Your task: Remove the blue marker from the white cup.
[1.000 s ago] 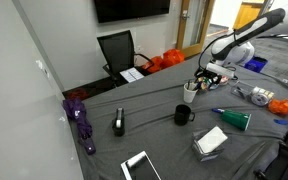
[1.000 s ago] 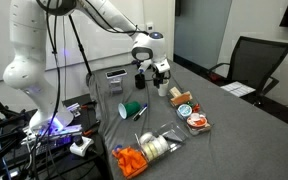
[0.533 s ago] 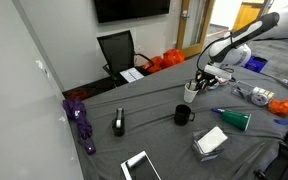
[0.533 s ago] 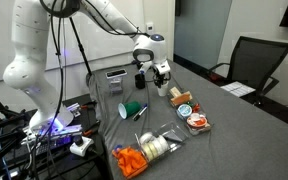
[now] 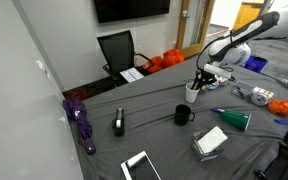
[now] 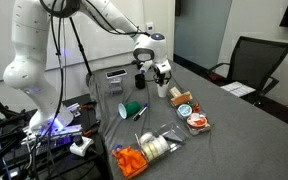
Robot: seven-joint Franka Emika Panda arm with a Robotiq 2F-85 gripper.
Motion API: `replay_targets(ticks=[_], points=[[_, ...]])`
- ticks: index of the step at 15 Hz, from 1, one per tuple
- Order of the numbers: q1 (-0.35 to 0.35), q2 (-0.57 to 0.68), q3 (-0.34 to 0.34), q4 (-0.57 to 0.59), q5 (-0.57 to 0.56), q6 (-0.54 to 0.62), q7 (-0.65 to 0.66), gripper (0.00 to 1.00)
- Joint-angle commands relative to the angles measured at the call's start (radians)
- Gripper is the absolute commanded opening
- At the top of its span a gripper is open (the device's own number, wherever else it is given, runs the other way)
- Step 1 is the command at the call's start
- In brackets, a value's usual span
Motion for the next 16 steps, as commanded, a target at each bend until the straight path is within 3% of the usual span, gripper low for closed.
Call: replay_targets(ticks=[1,10,11,12,15,16], points=[[-0.025,-0.013,0.025,-0.007,-0.001,0.027,-0.008,0.05],[-0.014,-0.028,0.010,-0.017,-0.029,0.061,0.002,0.05],[-0.010,-0.024,0.005,-0.014,-0.039,0.059,0.010,0.45],[-0.009,-0.021,0.003,-0.013,-0.047,0.057,0.009,0.07],[-0.006,-0.020,-0.002,-0.012,-0.070,0.053,0.016,0.02],[-0.007,-0.021,-0.001,-0.012,-0.076,0.054,0.015,0.05]])
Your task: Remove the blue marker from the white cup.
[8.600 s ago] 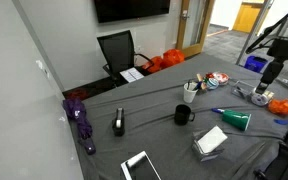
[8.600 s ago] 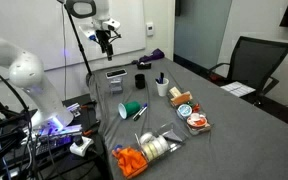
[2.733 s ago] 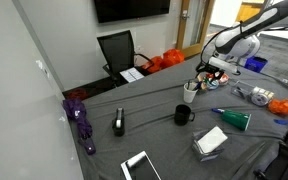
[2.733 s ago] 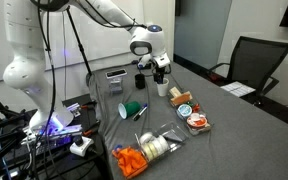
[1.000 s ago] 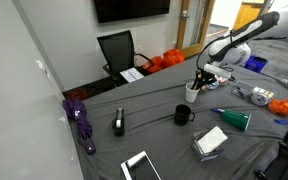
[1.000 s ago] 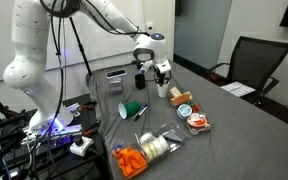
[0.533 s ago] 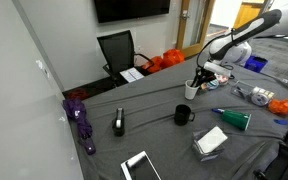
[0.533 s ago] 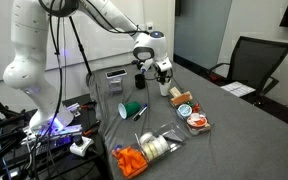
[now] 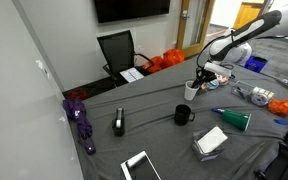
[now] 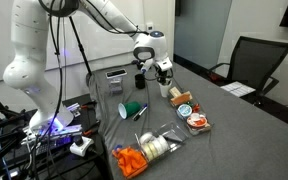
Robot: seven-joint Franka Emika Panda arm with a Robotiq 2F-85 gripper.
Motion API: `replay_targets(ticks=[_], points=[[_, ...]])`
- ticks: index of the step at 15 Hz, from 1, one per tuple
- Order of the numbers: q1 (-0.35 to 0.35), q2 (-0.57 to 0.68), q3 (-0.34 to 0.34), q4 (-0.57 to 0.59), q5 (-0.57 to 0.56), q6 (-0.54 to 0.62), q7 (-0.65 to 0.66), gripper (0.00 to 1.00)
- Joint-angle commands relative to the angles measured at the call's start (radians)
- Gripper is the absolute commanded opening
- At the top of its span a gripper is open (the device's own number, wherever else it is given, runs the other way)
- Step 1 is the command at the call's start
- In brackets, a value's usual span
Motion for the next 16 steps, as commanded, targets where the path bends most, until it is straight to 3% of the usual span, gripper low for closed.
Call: replay_targets(ticks=[1,8,16], points=[[-0.008,-0.010,0.002,-0.012,-0.034,0.007,0.014,0.05],[-0.020,-0.062,0.018,-0.035,-0.016,-0.005,-0.001,0.05],[-0.042,-0.241,0.033,-0.073,0.022,-0.066,-0.040,0.05]])
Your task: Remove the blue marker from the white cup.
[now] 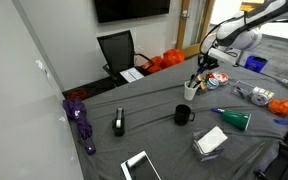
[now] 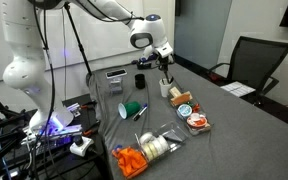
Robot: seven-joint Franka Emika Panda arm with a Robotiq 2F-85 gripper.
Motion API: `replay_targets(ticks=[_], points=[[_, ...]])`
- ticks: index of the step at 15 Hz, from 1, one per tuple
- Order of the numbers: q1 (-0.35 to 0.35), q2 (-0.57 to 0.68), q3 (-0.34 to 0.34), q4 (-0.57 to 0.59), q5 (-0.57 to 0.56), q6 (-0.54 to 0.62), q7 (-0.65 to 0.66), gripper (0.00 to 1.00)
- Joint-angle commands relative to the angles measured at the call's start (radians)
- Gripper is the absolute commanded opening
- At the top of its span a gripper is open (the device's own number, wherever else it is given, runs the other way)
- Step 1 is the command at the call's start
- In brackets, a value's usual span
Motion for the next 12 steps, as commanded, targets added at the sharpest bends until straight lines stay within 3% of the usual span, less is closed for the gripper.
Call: replay_targets(ticks=[1,5,9,12], points=[[-0.043,-0.122,0.028,-0.057,0.039,-0.071,-0.048,0.05],[-0.065,-0.189,0.024,-0.052,0.089,-0.198,-0.111,0.05],[-0.092,-0.211,0.017,-0.033,0.182,-0.379,-0.287,0.05],[-0.091,-0.188,0.007,-0.019,0.167,-0.468,-0.347,0.05]])
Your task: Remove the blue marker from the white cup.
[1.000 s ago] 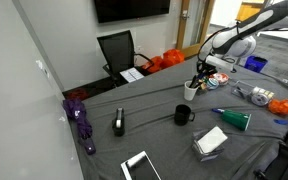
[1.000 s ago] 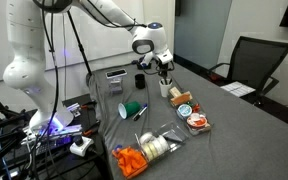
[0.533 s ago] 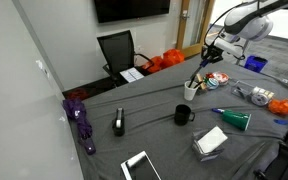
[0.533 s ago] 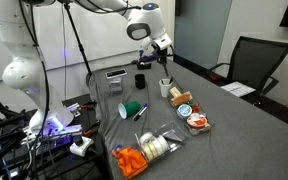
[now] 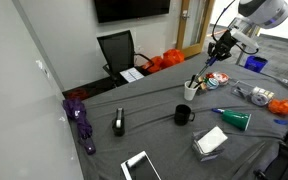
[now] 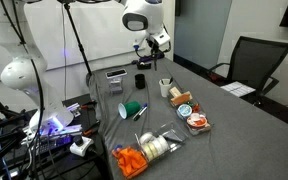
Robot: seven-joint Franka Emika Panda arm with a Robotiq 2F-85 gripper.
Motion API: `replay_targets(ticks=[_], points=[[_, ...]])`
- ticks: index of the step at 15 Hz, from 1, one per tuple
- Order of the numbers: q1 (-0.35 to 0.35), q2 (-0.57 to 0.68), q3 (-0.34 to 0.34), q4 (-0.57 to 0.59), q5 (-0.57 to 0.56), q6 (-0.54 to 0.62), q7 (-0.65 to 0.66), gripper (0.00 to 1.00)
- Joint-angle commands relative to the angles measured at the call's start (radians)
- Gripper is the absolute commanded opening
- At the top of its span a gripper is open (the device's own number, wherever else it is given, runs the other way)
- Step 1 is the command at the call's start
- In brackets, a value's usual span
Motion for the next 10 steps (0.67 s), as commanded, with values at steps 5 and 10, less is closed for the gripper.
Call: replay_targets(ticks=[5,10], points=[[0.006,0.064,-0.012,0.005,-0.165,-0.115,0.021,0.05],[0.032,0.137,-0.033,-0.005,-0.394,-0.047,0.176,0.05]])
